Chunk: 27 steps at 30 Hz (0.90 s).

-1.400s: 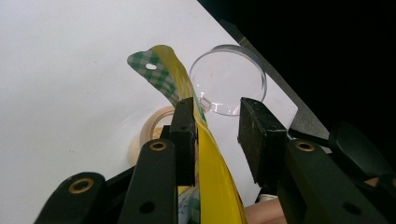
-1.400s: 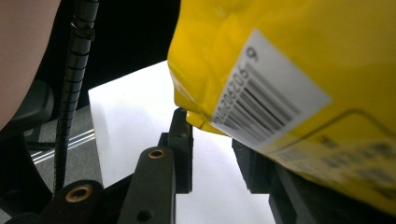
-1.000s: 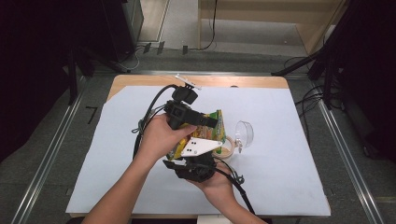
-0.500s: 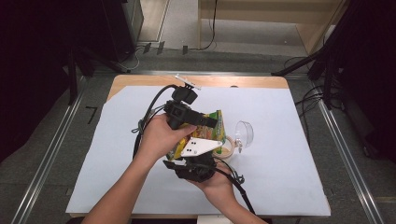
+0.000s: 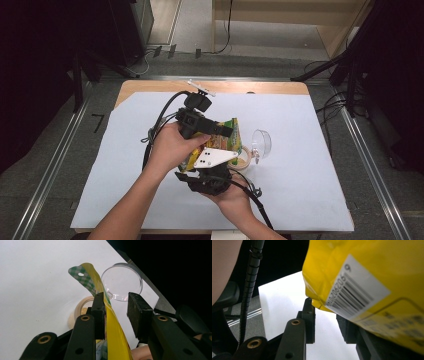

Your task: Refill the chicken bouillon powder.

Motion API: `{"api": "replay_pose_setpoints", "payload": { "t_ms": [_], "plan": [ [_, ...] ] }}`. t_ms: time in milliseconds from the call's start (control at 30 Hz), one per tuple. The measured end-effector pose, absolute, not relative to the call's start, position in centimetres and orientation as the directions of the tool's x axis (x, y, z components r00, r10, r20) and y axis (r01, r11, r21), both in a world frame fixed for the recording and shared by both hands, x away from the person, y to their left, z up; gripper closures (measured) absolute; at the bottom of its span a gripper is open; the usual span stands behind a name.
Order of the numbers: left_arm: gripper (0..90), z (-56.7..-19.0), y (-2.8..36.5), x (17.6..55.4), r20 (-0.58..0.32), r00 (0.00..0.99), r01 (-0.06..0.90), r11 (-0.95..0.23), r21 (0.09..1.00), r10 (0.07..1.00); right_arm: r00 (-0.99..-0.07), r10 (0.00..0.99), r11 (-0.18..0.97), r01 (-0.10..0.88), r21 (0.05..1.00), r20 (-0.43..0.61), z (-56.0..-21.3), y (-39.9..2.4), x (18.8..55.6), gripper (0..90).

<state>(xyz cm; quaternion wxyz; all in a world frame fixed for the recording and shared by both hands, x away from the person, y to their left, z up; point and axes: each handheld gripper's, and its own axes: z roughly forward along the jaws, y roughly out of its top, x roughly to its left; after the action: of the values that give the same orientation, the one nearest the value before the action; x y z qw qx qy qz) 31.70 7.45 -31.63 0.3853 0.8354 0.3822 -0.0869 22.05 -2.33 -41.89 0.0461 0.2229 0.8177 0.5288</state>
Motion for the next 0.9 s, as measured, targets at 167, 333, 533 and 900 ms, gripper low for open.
{"api": "replay_pose_setpoints", "payload": {
  "t_ms": [167, 333, 533, 900],
  "plan": [
    [68.6, -31.61, 7.47, 31.69, -0.438, 0.693, 0.705, -0.412, 0.577, 0.572, -0.896, 0.413, 0.339, 0.318, 0.886, 0.163, -41.87, -2.31, 22.03, 70.5],
    [68.6, -31.61, 7.48, 31.70, -0.439, 0.693, 0.705, -0.411, 0.577, 0.572, -0.895, 0.414, 0.339, 0.321, 0.884, 0.166, -41.84, -2.31, 22.01, 70.4],
    [68.8, -31.46, 7.42, 31.63, -0.437, 0.694, 0.703, -0.408, 0.582, 0.572, -0.896, 0.413, 0.338, 0.317, 0.886, 0.163, -41.74, -2.35, 22.00, 70.4],
    [68.9, -31.53, 7.03, 31.78, -0.434, 0.701, 0.698, -0.423, 0.578, 0.566, -0.890, 0.422, 0.331, 0.327, 0.885, 0.171, -41.80, -2.54, 22.01, 70.4]
  ]
}}
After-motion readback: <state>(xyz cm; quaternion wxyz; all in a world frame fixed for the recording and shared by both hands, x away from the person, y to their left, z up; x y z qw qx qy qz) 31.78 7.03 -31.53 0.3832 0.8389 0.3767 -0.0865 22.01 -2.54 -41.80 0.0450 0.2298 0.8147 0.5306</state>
